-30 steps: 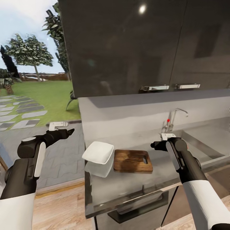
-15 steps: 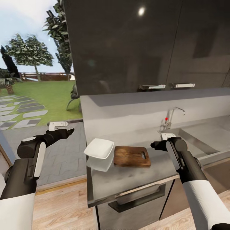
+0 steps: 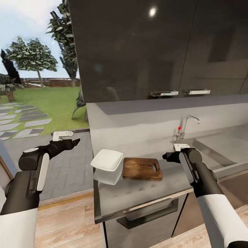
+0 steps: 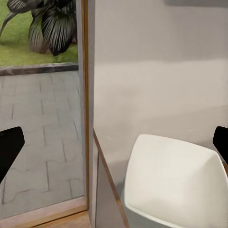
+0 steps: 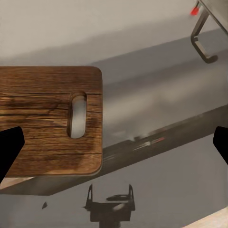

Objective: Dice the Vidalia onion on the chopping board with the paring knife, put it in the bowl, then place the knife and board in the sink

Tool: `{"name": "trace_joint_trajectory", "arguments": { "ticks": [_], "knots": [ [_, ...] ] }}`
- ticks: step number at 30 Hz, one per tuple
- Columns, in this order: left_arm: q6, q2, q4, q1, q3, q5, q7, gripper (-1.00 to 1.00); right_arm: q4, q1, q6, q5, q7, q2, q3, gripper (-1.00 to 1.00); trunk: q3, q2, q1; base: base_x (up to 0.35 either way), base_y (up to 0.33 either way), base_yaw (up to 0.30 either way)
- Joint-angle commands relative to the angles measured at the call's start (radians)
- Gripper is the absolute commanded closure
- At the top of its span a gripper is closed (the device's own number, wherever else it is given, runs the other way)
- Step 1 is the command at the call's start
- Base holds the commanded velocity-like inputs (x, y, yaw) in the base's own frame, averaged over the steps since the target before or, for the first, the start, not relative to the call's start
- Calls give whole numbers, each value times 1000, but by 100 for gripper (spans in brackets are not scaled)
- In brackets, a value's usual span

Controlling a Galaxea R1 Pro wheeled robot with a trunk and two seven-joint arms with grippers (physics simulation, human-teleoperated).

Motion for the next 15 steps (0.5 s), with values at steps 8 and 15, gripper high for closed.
{"name": "trace_joint_trajectory", "arguments": {
  "ticks": [8, 15],
  "knots": [
    [6, 0, -1, -1, 2, 0, -3, -100, -1, -1, 3, -10, -10, -1, 2, -100, -9, -2, 1, 0, 0, 0],
    [6, 0, -1, -1, 2, 0, -3, -100, -1, -1, 3, -10, -10, -1, 2, -100, -20, -2, 1, 0, 0, 0]
  ]
}}
